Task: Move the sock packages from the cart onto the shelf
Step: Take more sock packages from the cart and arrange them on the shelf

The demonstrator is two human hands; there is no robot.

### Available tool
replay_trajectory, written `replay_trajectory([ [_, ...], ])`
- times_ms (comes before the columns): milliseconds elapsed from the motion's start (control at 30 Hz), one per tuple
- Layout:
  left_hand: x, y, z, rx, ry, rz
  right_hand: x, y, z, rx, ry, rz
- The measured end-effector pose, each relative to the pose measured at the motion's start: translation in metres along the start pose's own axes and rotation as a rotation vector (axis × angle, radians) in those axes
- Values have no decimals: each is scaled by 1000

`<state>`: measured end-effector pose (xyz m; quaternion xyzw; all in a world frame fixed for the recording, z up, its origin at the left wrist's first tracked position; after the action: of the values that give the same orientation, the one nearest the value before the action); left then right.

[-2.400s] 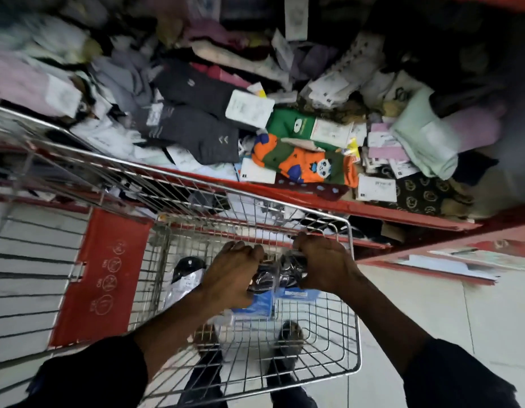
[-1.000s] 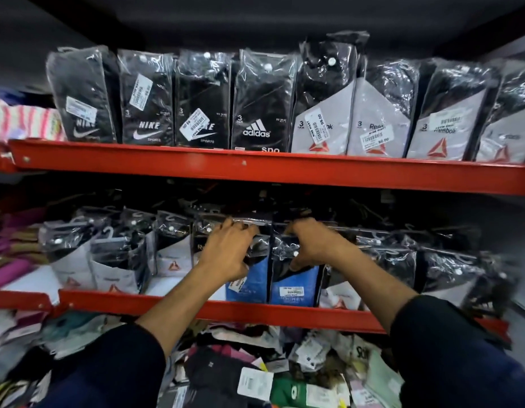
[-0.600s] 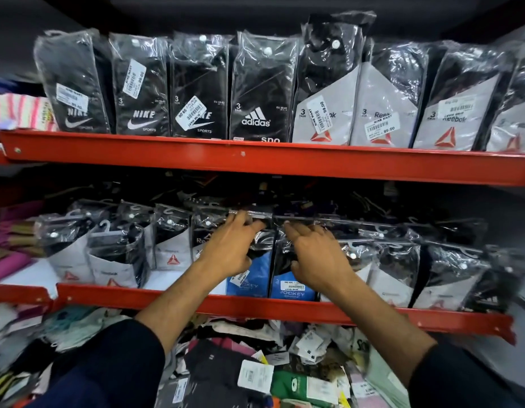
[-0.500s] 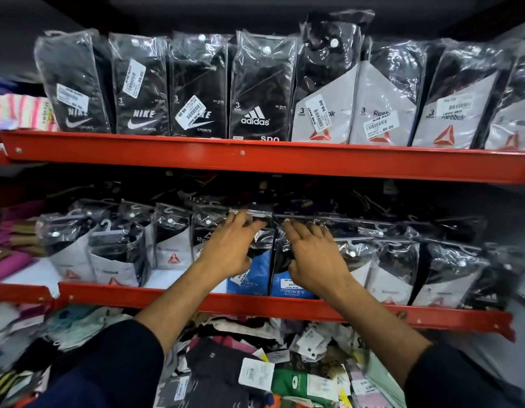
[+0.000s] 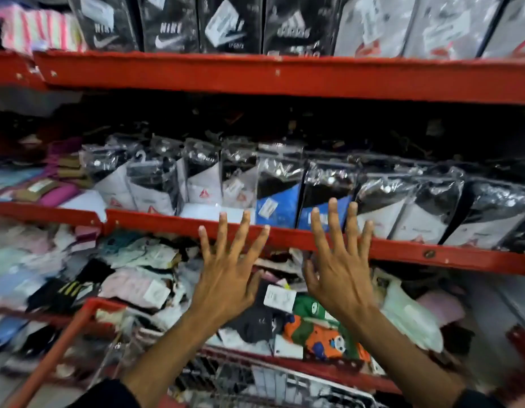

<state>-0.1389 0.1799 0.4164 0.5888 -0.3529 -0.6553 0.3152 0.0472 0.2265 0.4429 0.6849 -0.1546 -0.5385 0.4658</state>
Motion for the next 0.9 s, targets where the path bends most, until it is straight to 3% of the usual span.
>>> replay_trajectory([
  [200, 133, -85, 10, 41, 115, 278, 109, -86, 34, -81, -2, 224],
  [500, 319, -206, -5, 171, 231, 832, 289, -228, 90, -227, 28, 883],
  [633, 385, -270, -15, 203, 186, 1166, 358, -301, 107, -254, 24, 1212],
  [767, 411, -315, -21, 237, 135, 1344, 397, -357, 114, -197, 49, 1464],
  [900, 414, -359, -19, 182, 48, 1459, 417, -405, 115, -253, 47, 1597],
])
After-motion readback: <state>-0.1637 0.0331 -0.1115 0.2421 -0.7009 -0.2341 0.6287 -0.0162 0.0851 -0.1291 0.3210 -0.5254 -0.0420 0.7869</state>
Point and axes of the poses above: each hand's wrist, its own x-axis away from the middle knuckle, its own y-axis out of the back of the hand, z = x × y, the point moved 6 cm from there along -x, towards the middle knuckle, and after that the axes turned 2 degrees about -x, right-handed, at the moved point
